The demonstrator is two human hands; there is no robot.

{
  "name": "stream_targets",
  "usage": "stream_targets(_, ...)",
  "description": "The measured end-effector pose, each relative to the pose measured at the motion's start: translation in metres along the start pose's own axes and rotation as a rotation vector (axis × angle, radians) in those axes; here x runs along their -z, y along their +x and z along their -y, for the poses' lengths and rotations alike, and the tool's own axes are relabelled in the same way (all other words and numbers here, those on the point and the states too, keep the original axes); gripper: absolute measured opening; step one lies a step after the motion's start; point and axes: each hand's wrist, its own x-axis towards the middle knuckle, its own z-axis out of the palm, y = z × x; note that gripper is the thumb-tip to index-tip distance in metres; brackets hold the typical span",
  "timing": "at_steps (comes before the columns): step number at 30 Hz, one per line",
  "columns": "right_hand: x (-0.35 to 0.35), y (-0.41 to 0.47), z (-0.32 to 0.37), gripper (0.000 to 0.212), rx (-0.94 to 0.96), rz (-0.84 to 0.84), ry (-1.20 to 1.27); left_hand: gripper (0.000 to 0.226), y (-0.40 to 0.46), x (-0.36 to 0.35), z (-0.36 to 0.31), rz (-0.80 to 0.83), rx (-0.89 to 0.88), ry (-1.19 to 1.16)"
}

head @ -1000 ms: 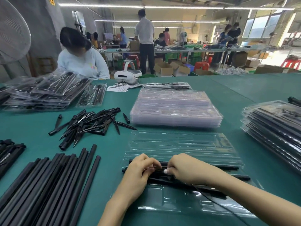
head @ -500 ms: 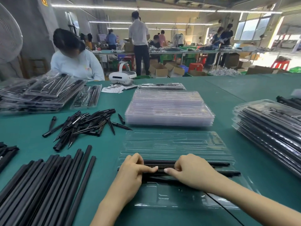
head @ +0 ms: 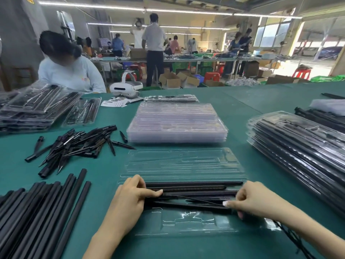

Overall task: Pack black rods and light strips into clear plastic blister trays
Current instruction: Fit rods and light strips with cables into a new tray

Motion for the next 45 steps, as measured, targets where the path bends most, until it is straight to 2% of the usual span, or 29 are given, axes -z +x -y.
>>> stream_targets(4,0.001,0.000,0.008,0.044,-0.015,-0.065,-0.111,0.043,-0.001,0.000,-0.013,-0.067,0.002,0.085)
stream_targets(6,0.002,0.001,0.006,0.045,-0.018,-0.067,-0.106,0.033,-0.001,-0.004,-0.028,-0.109,-0.088,0.177)
stream_targets(8,0.001,0.002,0.003,0.045,-0.012,-0.068,-0.066,0.030,-0.001,-0.013,-0.050,-0.052,-0.227,0.232)
stream_targets(9,0.000,0.002,0.000,0.045,0.000,-0.082,-0.032,0.035,0.000,-0.019,-0.059,0.029,-0.270,0.242)
stream_targets(11,0.001,0.002,-0.004,0.045,0.032,-0.133,0.062,0.046,0.002,-0.032,-0.063,0.179,-0.274,0.282)
stream_targets(13,0.003,0.005,-0.007,0.044,0.042,-0.193,0.120,0.049,0.001,-0.041,-0.055,0.327,-0.197,0.310)
stream_targets(17,-0.001,0.012,-0.006,0.041,-0.004,-0.284,0.081,0.050,0.000,-0.044,-0.051,0.351,-0.185,0.329)
stream_targets(22,-0.009,0.015,-0.009,0.049,-0.039,-0.333,-0.022,0.042,-0.001,-0.042,-0.051,0.327,-0.218,0.285)
stream_targets(24,-0.008,0.013,-0.015,0.048,-0.050,-0.297,-0.028,0.041,-0.001,-0.042,-0.051,0.328,-0.213,0.272)
stream_targets(27,0.002,0.008,-0.030,0.036,0.047,-0.119,0.210,0.042,-0.001,-0.041,-0.053,0.350,-0.191,0.297)
stream_targets(29,0.008,0.004,-0.038,0.025,0.123,-0.076,0.293,0.043,-0.002,-0.041,-0.054,0.359,-0.185,0.311)
stream_targets(32,0.010,0.003,-0.043,0.019,0.209,-0.185,0.307,0.044,-0.002,-0.042,-0.052,0.364,-0.182,0.301)
stream_targets(36,-0.001,0.014,-0.034,0.017,0.278,-0.457,-0.030,0.046,-0.004,-0.039,-0.055,0.346,-0.171,0.294)
stream_targets(38,-0.008,0.019,-0.031,0.017,0.330,-0.552,-0.060,0.050,-0.006,-0.036,-0.063,0.369,-0.143,0.311)
stream_targets(39,-0.011,0.020,-0.033,0.017,0.339,-0.580,-0.018,0.054,-0.008,-0.035,-0.071,0.340,-0.153,0.342)
stream_targets(40,-0.012,0.021,-0.034,0.016,0.329,-0.602,0.037,0.057,-0.010,-0.034,-0.080,0.223,-0.203,0.377)
stream_targets(41,-0.014,0.022,-0.036,0.016,0.311,-0.617,0.085,0.054,-0.014,-0.038,-0.092,0.107,-0.240,0.309)
stream_targets(42,-0.015,0.023,-0.037,0.016,0.293,-0.628,0.121,0.040,-0.023,-0.043,-0.105,-0.003,-0.314,0.188)
stream_targets(43,-0.016,0.024,-0.038,0.016,0.283,-0.640,0.145,0.021,-0.031,-0.049,-0.121,0.000,-0.330,0.096)
stream_targets(44,-0.018,0.025,-0.038,0.017,0.282,-0.652,0.158,0.016,-0.035,-0.057,-0.139,0.071,-0.335,0.027)
stream_targets(45,-0.019,0.025,-0.038,0.017,0.286,-0.662,0.164,0.033,-0.036,-0.065,-0.152,0.260,-0.292,-0.057)
